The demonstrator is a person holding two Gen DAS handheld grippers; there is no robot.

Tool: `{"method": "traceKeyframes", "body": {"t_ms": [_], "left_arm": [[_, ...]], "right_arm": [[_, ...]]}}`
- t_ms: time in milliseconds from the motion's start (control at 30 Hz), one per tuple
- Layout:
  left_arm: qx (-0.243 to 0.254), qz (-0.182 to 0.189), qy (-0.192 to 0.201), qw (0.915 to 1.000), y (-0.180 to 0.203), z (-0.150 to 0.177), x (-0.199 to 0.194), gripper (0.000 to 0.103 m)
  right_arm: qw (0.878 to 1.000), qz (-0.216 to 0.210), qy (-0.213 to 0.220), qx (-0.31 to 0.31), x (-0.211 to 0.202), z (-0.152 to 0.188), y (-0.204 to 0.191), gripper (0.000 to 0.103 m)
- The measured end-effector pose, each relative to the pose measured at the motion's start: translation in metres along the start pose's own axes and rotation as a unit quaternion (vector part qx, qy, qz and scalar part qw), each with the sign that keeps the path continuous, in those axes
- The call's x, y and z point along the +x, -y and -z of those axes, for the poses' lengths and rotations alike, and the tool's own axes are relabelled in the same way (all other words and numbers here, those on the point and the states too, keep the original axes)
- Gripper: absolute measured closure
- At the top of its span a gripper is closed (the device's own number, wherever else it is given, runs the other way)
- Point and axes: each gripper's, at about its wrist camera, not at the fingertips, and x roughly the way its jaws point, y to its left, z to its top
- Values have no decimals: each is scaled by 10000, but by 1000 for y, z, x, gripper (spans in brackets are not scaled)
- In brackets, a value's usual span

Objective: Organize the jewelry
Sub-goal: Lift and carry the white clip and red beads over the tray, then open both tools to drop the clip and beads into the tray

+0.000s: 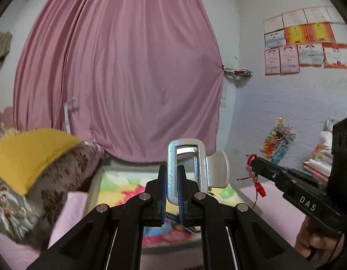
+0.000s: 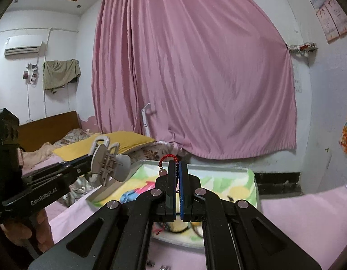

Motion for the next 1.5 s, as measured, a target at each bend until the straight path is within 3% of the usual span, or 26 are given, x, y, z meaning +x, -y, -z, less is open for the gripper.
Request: {"method": "traceKeyframes", "body": {"t_ms": [200,367,567,867,1100,1500], "left_arm": [[120,-219,-47,9997,-12,-4,22,95],[-247,-363,-526,9976,-38,0,48,95],[-737,-456,-1224,9887,-64,18,78,95],[-1156,-603,-1755,9758,-90,31,100,95],[-1164,-668,-2171,9669,-96,40,114,95],[-1187,-638,-2505,9587,-95,49,124,95]], "right_arm": [[9998,18,-188,5,35,-2,0,101],[9968,-49,-781,172,75,11,7,101],[9893,-95,-1390,445,106,33,23,101],[9774,-255,-2003,632,133,53,33,101],[9664,-374,-2469,612,148,64,26,101],[9606,-429,-2670,636,154,69,23,100]]}}
